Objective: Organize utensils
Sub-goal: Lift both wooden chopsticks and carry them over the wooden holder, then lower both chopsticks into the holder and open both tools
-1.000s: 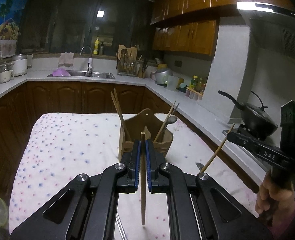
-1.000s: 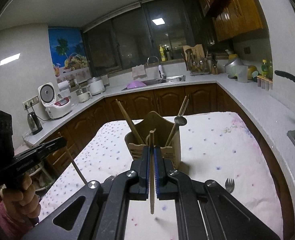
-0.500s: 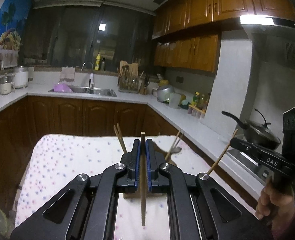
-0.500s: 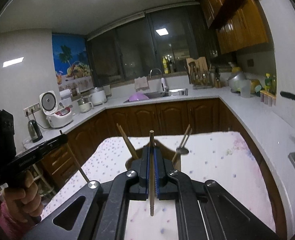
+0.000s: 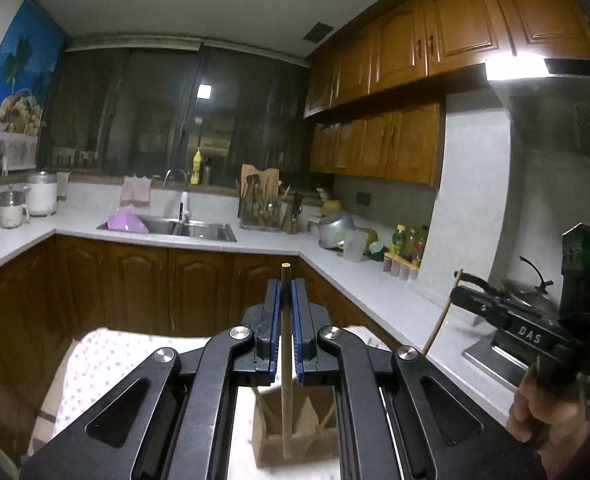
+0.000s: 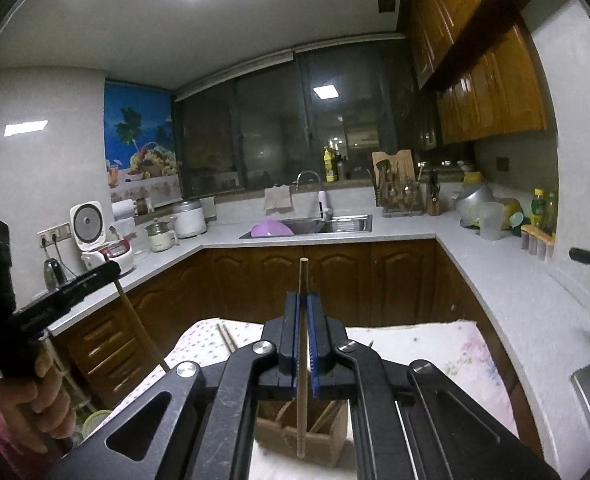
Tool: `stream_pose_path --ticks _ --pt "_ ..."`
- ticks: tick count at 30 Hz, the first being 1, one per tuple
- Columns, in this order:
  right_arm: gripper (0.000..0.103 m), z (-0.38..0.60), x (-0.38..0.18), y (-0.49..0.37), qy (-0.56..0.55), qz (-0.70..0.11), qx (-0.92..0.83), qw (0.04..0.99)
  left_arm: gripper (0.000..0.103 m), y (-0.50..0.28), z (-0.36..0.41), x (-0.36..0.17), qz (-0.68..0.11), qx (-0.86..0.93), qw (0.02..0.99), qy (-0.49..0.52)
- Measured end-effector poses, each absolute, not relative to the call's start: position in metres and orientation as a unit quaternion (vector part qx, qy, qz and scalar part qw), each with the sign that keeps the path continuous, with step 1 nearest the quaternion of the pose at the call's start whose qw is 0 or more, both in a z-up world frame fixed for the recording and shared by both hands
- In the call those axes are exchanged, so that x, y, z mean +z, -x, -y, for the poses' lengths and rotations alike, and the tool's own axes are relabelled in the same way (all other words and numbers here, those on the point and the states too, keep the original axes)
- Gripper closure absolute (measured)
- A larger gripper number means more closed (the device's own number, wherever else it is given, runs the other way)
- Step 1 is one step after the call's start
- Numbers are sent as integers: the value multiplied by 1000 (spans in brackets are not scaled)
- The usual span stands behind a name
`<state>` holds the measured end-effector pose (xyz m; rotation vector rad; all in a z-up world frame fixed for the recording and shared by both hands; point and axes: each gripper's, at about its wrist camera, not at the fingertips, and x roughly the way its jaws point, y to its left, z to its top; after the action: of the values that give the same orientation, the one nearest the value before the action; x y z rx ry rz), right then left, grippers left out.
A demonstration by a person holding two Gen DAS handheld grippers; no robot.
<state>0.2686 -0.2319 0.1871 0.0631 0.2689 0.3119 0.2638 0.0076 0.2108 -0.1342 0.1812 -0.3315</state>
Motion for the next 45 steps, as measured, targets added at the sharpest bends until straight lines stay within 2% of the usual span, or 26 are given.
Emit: stream_pose_path --ticks 10,19,32,38,45 --pt "99 237 182 -311 -39 -142 150 978 99 -313 4 195 -100 -149 981 69" --pt "99 243 138 -336 -60 -179 143 972 99 -333 3 156 -104 -125 982 92" --pt "100 266 79 -350 -121 -229 128 957 98 -347 -5 100 -164 -116 970 134" --pt "100 267 79 -350 -127 -231 124 957 98 -356 0 84 -195 -123 964 135" --pt "100 266 78 -351 -127 -235 123 956 97 -354 5 83 -196 -122 965 127"
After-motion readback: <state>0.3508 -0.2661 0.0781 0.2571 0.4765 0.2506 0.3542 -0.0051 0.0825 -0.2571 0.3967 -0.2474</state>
